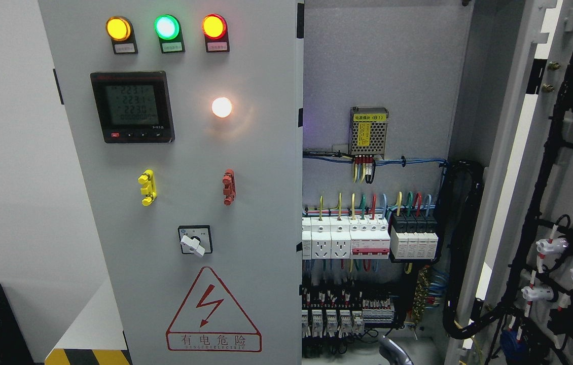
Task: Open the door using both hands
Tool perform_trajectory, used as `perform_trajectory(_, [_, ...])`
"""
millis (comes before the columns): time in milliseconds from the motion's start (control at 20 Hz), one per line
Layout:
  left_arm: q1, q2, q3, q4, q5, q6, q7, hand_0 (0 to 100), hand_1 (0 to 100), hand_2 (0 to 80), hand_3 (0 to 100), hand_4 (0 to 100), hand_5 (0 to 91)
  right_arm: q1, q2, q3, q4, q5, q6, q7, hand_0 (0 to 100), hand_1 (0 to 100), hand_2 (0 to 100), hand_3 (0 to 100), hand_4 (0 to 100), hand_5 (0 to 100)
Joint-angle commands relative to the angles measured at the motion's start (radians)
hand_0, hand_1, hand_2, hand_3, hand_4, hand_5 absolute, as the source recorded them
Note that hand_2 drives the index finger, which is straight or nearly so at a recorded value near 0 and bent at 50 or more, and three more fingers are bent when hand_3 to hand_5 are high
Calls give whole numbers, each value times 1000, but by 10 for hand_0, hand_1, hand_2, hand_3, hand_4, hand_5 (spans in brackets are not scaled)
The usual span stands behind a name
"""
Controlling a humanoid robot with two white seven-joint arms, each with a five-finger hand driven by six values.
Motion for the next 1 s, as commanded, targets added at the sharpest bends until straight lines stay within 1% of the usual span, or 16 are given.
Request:
perform_trajectory(0, [0, -3, -4, -1, 18, 0, 0, 120, 556, 0, 0, 0, 0, -172, 12, 37, 79, -4, 65, 9, 59, 140, 0, 0, 0, 0])
perform_trajectory(150, [0, -3, -4, -1, 18, 0, 0, 120, 556, 0, 0, 0, 0, -238, 15, 53, 107, -28, 82, 10, 59, 141, 0, 0, 0, 0])
perform_trajectory(300, [0, -3, -4, -1, 18, 0, 0, 120, 556, 0, 0, 0, 0, -327, 27, 40, 156, -37, 156, 10, 59, 141, 0, 0, 0, 0])
perform_trajectory(350, [0, -3, -4, -1, 18, 0, 0, 120, 556, 0, 0, 0, 0, -347, 27, 37, 177, -37, 162, 10, 59, 141, 0, 0, 0, 0])
perform_trajectory(450, [0, -3, -4, 1, 18, 0, -1, 120, 556, 0, 0, 0, 0, -382, 35, 30, 216, -39, 162, 10, 59, 141, 0, 0, 0, 0])
perform_trajectory(651, [0, -3, -4, -1, 18, 0, 0, 120, 556, 0, 0, 0, 0, -457, 35, 29, 272, -39, 167, 10, 59, 140, 0, 0, 0, 0])
perform_trajectory(751, [0, -3, -4, 1, 18, 0, 0, 120, 556, 0, 0, 0, 0, -488, 36, 27, 301, -39, 167, 10, 59, 140, 0, 0, 0, 0])
perform_trajectory(851, [0, -3, -4, -1, 18, 0, 0, 120, 556, 0, 0, 0, 0, -511, 48, 20, 337, -39, 164, 10, 59, 140, 0, 0, 0, 0])
perform_trajectory(951, [0, -3, -4, -1, 18, 0, 0, 120, 556, 0, 0, 0, 0, -533, 48, 20, 360, -40, 164, 12, 59, 140, 0, 0, 0, 0])
